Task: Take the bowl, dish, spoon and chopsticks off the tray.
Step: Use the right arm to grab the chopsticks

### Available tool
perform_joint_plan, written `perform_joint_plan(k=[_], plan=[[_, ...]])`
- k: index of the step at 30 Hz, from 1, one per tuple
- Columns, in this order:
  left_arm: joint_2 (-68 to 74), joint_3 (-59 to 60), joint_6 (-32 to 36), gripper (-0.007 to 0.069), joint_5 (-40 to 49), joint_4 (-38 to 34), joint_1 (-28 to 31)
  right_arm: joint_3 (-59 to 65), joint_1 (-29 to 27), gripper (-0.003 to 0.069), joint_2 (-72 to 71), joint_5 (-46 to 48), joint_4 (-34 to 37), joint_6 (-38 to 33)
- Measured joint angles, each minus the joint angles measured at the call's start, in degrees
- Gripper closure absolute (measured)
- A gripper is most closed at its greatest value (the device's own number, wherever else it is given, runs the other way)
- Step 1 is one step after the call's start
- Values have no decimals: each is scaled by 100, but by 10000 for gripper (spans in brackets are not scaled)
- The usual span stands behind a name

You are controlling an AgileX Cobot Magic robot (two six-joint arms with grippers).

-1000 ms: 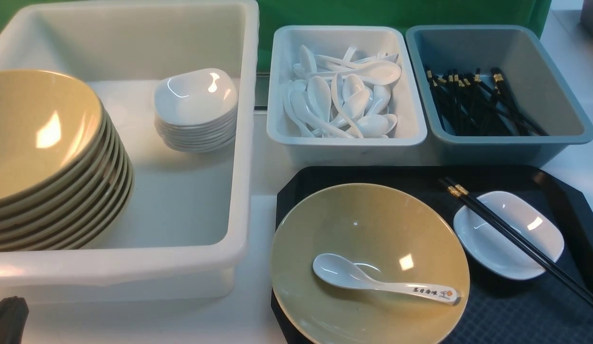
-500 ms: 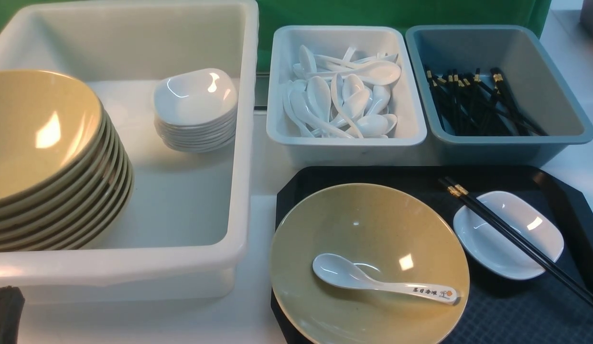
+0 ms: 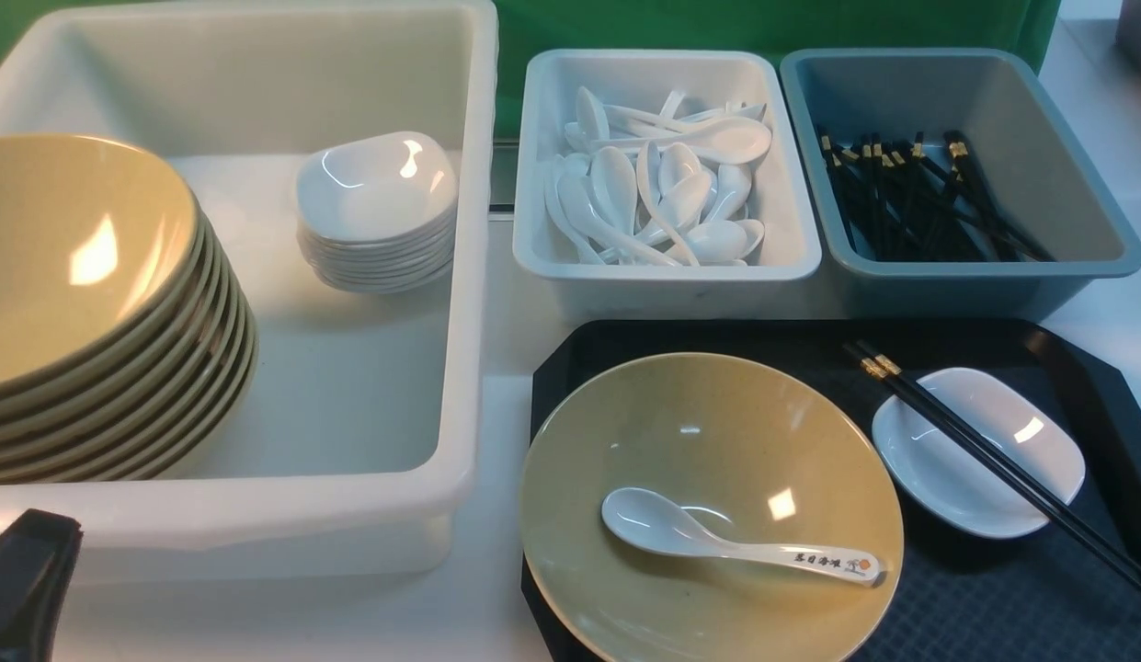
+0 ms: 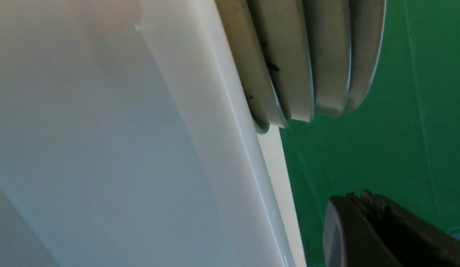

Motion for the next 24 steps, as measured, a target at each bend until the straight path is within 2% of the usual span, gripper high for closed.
perform_joint_plan(k=[5,9,10,12,13,14,16,17,18,21,23,24], plan=[[0,0,191,633,52,-140,0,0,7,421,0,29,41,-584],[0,-483,1173,633,411,-17,0,-129,123,421,0,310,284,-1467],[0,-939,1747,633,591,134,0,-378,198,428,12,517,341,-1851],[176,-1513,2489,633,965,400,0,-861,299,466,196,721,368,-2395],[176,-1576,2564,633,965,437,0,-986,309,477,235,746,368,-2528],[549,-2019,3064,633,1362,746,0,-1446,389,528,579,942,347,-3049],[1223,-2639,3399,633,1884,1226,0,-2182,457,597,1279,1339,266,-3860],[1299,-2703,3449,633,2015,1353,0,-2261,457,602,1359,1390,266,-3860],[1915,-3216,3556,633,2587,1829,0,-2832,478,623,2020,1887,161,-4491],[3003,-4213,3623,633,3802,2852,-32,-4201,478,624,3375,3205,8,-5758],[3621,-4838,3632,633,4553,3337,-165,-4920,490,624,4165,3971,-12,-6353],[3679,-4896,3632,633,4553,3337,-185,-5070,490,624,4243,4047,-18,-6468]])
